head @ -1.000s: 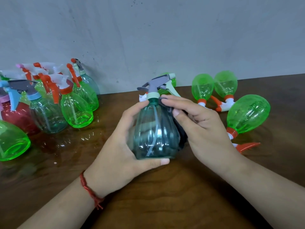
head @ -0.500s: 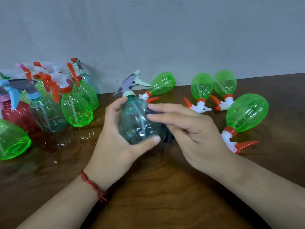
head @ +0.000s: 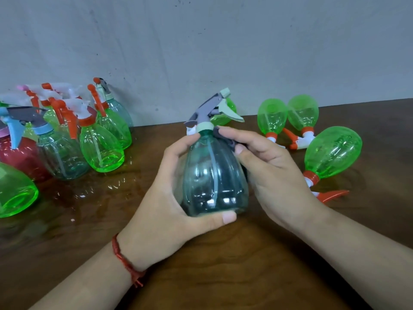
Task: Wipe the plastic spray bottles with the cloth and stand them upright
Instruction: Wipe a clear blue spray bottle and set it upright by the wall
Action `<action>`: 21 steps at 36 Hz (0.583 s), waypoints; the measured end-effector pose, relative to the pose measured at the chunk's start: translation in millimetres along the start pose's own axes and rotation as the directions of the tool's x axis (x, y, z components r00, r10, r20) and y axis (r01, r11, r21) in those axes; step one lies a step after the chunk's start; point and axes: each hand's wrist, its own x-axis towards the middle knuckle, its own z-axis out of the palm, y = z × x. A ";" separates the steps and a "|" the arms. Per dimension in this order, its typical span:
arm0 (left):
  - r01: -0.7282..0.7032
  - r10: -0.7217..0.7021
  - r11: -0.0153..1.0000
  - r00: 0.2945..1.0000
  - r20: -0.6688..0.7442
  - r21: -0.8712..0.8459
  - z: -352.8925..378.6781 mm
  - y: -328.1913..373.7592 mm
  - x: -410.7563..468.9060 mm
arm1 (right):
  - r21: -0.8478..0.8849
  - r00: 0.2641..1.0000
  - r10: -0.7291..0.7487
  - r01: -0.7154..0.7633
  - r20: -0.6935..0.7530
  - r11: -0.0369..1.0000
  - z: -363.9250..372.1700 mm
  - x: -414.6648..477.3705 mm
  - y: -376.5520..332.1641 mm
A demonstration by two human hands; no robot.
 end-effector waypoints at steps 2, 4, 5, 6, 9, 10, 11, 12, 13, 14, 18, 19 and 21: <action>-0.002 0.001 1.000 1.000 0.031 0.009 -1.4 -1.9 0.6 | 0.012 1.000 -0.021 0.021 -0.016 1.000 -0.6 -0.5 0.0; -0.009 0.006 0.998 0.999 0.049 0.066 -4.0 -4.6 1.7 | -0.045 0.998 -0.056 0.055 -0.018 0.997 -2.2 -0.5 0.1; -0.014 0.008 0.994 0.998 0.058 0.104 -5.0 -5.9 2.2 | -0.102 0.997 -0.075 0.074 -0.006 0.992 -3.3 -0.4 0.5; -0.019 0.010 0.990 0.998 0.066 0.141 -5.5 -6.8 2.7 | -0.164 0.996 -0.088 0.089 0.015 0.982 -4.2 -0.6 0.9; -0.028 0.014 0.982 0.997 0.076 0.187 -4.6 -7.9 3.2 | -0.277 0.992 -0.103 0.118 0.068 0.954 -5.0 -1.4 2.7; -0.027 0.014 0.982 0.997 0.071 0.188 -4.1 -8.1 3.0 | -0.293 0.991 -0.108 0.127 0.077 0.948 -4.6 -2.2 2.5; -0.027 0.016 0.982 0.998 0.062 0.187 -3.9 -8.8 2.9 | -0.312 0.990 -0.116 0.137 0.086 0.940 -3.6 -2.8 2.2; -0.023 0.014 0.982 0.999 0.048 0.185 -4.1 -9.8 2.8 | -0.336 0.987 -0.125 0.151 0.096 0.930 -2.8 -3.7 1.4; -0.012 0.008 0.984 1.000 0.022 0.179 -4.4 -10.7 2.9 | -0.363 0.984 -0.137 0.168 0.110 0.916 -1.9 -4.9 0.4; 0.006 -0.003 0.986 1.000 -0.016 0.166 -5.2 -11.3 3.4 | -0.391 0.979 -0.155 0.194 0.131 0.900 -1.2 -6.6 -1.0; 0.084 -0.062 0.991 0.977 -0.204 0.104 -11.2 -14.3 8.6 | -0.476 0.937 -0.232 0.334 0.262 0.813 2.8 -14.6 -0.8; 0.099 -0.076 0.991 0.969 -0.236 0.087 -13.6 -15.8 9.9 | -0.489 0.928 -0.236 0.355 0.290 0.797 4.3 -15.9 0.4; 0.120 -0.099 0.991 0.958 -0.269 0.060 -17.4 -18.0 11.3 | -0.503 0.911 -0.246 0.390 0.330 0.772 6.2 -17.6 1.8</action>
